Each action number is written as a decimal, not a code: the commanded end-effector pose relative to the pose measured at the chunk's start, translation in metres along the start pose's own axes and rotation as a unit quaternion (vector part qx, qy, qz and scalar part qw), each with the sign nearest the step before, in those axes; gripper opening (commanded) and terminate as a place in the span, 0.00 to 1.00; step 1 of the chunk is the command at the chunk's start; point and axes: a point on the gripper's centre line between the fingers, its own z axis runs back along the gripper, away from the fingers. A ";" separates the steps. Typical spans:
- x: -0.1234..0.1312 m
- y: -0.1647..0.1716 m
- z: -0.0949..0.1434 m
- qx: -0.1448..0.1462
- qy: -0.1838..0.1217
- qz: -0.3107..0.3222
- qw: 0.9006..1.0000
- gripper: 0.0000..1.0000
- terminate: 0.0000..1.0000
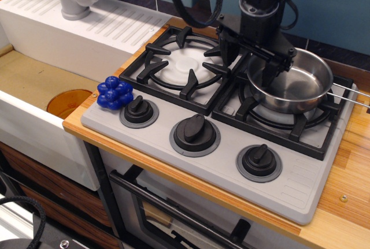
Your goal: Put pan on stove and put blueberry in pan
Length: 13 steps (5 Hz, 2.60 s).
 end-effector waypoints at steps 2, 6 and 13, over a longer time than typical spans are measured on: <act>0.008 0.001 0.011 0.005 -0.006 0.003 1.000 0.00 0.00; 0.009 0.007 0.082 0.049 0.051 0.006 0.997 0.00 0.00; 0.025 0.123 0.099 0.059 0.060 -0.076 0.994 0.00 0.00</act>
